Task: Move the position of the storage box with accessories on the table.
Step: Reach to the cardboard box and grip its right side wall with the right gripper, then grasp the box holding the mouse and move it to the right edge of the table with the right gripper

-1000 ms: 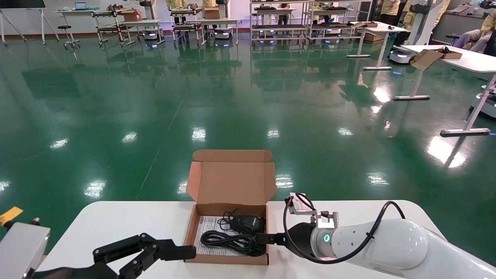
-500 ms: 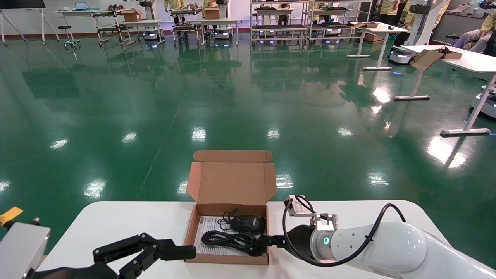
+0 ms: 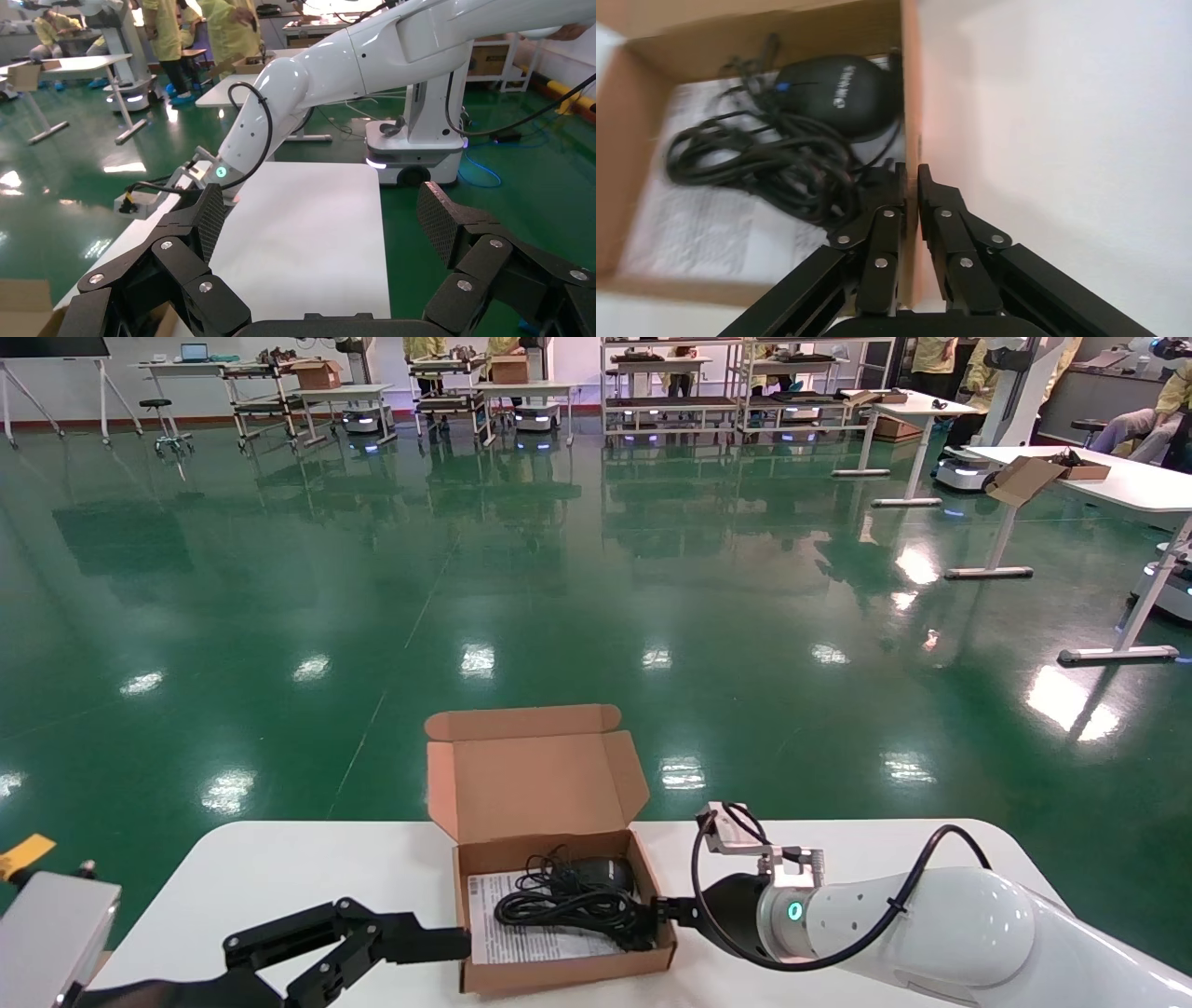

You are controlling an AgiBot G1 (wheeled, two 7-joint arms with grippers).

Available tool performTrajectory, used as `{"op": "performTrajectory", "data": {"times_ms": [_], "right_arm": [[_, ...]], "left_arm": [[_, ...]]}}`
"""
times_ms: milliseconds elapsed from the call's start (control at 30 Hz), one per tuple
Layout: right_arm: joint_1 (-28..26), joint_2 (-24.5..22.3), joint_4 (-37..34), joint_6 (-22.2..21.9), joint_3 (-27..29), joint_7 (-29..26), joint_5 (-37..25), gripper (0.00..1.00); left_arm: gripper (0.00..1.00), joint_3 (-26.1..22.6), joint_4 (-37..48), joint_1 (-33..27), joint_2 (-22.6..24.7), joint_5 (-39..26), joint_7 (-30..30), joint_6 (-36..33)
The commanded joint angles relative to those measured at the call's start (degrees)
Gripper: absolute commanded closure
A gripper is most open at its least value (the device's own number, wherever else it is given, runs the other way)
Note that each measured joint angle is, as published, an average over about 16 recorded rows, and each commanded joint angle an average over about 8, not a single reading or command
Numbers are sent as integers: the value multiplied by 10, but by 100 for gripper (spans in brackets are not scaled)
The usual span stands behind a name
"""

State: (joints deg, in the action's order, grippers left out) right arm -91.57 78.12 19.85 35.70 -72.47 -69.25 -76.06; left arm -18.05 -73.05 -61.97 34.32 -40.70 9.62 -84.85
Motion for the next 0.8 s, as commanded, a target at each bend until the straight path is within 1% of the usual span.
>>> {"op": "performTrajectory", "data": {"times_ms": [33,333,667,800], "right_arm": [[-1,0,-2,-1,-3,0,4,100],[-16,-2,-20,-8,-7,18,21,100],[-39,-4,-40,-51,-2,49,37,100],[-54,-8,-48,-51,0,61,42,100]], "left_arm": [[0,0,0,0,0,0,0,0],[0,0,0,0,0,0,0,0],[0,0,0,0,0,0,0,0],[0,0,0,0,0,0,0,0]]}}
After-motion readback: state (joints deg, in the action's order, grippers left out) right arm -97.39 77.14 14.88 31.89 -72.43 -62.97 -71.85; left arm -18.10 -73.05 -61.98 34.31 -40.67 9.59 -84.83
